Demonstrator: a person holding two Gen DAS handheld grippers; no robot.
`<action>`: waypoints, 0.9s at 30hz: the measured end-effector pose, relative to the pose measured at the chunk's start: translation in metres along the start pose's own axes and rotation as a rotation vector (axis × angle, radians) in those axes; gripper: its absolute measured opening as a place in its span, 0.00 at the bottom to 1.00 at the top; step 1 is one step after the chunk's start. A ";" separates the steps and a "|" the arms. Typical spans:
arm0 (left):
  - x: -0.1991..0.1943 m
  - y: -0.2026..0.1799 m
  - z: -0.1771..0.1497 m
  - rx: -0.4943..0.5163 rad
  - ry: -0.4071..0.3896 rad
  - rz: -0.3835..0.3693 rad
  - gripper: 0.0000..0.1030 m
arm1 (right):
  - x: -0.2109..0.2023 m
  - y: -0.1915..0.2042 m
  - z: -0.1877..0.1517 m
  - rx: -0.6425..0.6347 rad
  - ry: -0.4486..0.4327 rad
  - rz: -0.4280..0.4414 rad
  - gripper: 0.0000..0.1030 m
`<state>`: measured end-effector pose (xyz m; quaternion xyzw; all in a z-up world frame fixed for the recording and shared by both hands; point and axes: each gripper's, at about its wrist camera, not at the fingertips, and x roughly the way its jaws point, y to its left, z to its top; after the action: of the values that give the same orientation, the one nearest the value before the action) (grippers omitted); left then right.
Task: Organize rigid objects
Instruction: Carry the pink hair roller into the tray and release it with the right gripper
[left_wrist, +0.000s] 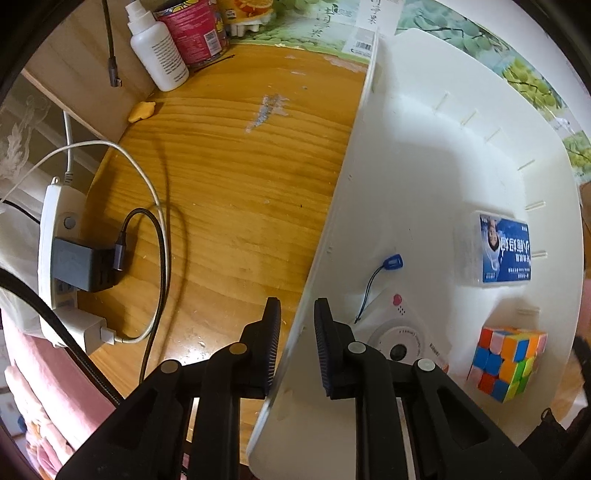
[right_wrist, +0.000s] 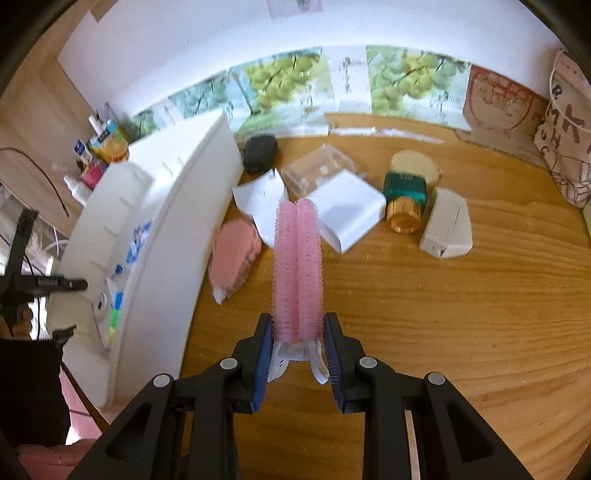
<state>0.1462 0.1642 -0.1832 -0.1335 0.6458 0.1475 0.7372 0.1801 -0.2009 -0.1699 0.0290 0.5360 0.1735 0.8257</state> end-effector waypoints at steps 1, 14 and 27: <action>0.000 0.000 0.000 0.003 0.003 -0.005 0.19 | -0.003 0.002 0.003 0.009 -0.014 0.008 0.27; -0.009 -0.005 -0.007 0.118 0.032 -0.019 0.19 | -0.036 0.042 0.026 -0.002 -0.174 0.075 0.27; -0.007 -0.004 -0.002 0.150 0.038 -0.027 0.09 | -0.045 0.120 0.028 -0.162 -0.249 0.179 0.27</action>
<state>0.1448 0.1594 -0.1768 -0.0894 0.6671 0.0863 0.7346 0.1581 -0.0991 -0.0907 0.0313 0.4090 0.2840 0.8666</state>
